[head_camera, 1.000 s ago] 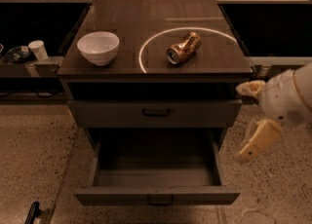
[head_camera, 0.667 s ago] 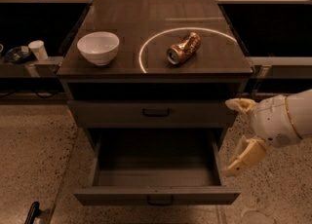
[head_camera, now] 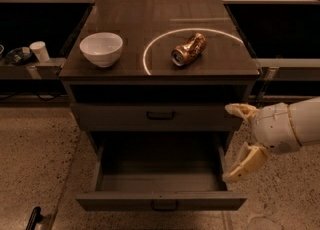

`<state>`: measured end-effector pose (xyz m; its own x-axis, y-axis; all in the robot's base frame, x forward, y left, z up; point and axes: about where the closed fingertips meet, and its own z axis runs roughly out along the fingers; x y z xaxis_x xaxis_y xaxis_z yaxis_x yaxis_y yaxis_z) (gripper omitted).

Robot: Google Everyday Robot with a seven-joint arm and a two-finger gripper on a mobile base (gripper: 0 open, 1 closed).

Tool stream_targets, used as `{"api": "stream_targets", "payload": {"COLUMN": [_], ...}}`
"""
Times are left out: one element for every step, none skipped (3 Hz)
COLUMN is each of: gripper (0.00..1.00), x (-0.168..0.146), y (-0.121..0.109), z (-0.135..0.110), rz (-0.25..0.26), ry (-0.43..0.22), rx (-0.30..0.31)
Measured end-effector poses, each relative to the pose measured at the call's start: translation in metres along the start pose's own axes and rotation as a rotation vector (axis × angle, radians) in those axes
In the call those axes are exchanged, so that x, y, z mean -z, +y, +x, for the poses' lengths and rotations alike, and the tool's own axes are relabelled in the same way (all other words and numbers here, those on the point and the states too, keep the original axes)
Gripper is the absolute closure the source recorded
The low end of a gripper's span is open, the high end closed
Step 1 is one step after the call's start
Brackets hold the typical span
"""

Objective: Close middle drawer

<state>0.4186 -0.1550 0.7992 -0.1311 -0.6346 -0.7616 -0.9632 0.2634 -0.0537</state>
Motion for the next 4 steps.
{"api": "stream_targets", "payload": {"gripper": [0.00,0.00,0.00,0.19], "x": [-0.050,-0.093,-0.093,-0.117], "y": [0.000,0.003,0.003,0.000], "z": [0.031,0.071,0.071,0.096], "rz": [-0.012,-0.050,-0.050,-0.031], "ry": [-0.151,-0.182,-0.182,-0.165], "rx": [0.036,0.189,0.189,0.198]}}
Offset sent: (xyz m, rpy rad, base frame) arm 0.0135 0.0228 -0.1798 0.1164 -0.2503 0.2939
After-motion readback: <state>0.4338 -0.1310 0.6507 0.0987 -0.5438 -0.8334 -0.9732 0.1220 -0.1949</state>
